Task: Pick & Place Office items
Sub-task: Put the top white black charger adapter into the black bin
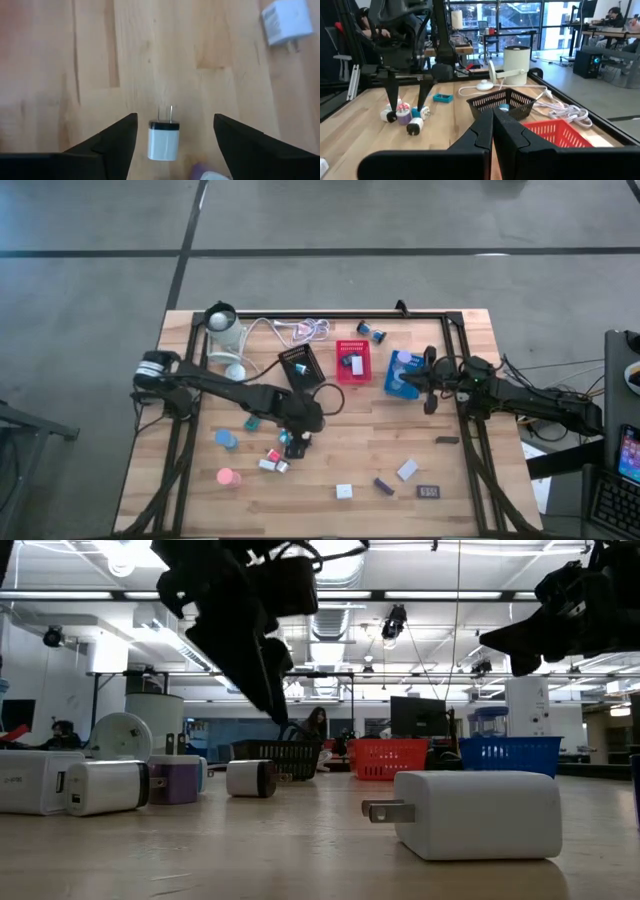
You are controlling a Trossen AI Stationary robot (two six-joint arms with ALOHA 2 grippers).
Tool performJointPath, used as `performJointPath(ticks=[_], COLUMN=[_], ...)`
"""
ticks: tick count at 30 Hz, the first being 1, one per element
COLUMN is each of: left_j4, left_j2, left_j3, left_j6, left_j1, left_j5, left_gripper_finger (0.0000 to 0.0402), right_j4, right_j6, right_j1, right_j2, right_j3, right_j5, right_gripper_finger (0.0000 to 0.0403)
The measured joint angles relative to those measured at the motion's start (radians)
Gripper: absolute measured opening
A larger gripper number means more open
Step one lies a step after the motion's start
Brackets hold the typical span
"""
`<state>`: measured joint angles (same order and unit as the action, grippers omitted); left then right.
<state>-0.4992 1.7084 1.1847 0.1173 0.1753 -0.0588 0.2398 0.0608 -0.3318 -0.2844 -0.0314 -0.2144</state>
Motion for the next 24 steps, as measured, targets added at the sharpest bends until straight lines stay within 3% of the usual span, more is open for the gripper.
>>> performJointPath(ticks=[24], left_j4=[-0.009], left_j2=[0.154], left_j3=[0.006], left_j6=[-0.059], left_j1=[0.016], left_j5=[0.011], left_gripper_finger=[0.0265], right_j4=[-0.002], right_j6=[0.007], right_j1=[0.000], right_j2=[0.000], right_j3=[0.009], right_j5=[0.005], right_gripper_finger=[0.0008])
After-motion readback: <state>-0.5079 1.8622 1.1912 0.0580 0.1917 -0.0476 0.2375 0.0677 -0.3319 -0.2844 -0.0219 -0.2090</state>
